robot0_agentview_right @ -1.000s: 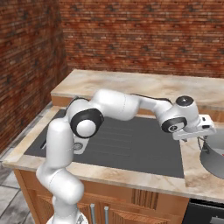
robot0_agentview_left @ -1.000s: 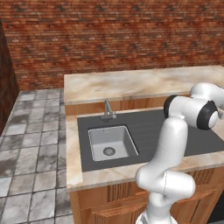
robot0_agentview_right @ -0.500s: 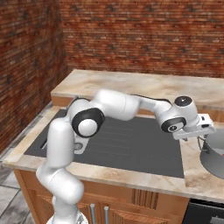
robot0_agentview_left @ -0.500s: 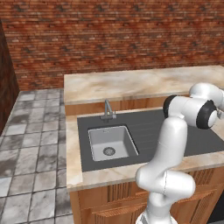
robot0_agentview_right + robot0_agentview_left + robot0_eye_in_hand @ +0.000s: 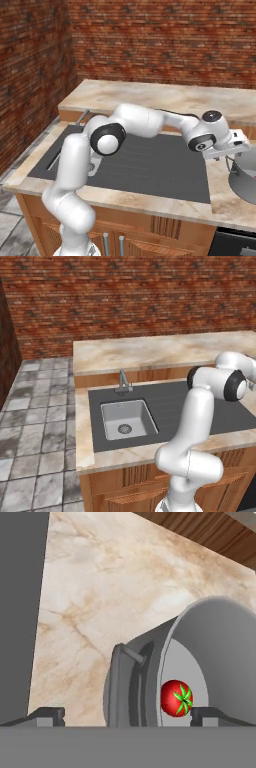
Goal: Dump the tomato from the pot into the sink. Then turn on the water and wash the tomato. Then turn off the water and put the tomato back in the pot.
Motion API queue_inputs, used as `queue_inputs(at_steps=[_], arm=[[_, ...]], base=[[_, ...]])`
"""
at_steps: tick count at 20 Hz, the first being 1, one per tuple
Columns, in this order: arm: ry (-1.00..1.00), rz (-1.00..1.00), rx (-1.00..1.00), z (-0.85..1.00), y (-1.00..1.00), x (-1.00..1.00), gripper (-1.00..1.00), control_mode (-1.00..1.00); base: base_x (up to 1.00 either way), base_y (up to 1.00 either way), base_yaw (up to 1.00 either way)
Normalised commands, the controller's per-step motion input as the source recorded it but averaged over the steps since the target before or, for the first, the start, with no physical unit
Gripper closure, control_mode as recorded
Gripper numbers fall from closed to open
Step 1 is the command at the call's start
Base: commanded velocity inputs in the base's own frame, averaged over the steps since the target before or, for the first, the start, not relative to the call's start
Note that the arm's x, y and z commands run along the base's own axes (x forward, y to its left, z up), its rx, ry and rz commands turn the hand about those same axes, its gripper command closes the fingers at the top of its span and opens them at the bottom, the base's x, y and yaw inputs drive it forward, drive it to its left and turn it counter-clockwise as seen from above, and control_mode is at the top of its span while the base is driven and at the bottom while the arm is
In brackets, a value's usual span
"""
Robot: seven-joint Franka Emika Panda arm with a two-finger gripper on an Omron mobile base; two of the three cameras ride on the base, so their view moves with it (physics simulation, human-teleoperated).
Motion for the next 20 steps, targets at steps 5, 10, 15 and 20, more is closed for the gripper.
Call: queue_inputs(at_steps=[5, 10, 15, 20], arm=[[0.01, 0.00, 0.00, -0.04, -0.36, 0.14, -1.00, -1.00], [0.09, 0.00, 0.01, -0.16, -0.21, 0.05, -1.00, -1.00], [0.15, 0.00, 0.04, -0.29, -0.11, 0.00, -1.00, -1.00], [0.23, 0.00, 0.10, -0.40, 0.00, 0.00, -1.00, -1.00]], base=[[0.00, 0.00, 0.00], [0.00, 0.00, 0.00], [0.00, 0.00, 0.00], [0.00, 0.00, 0.00]])
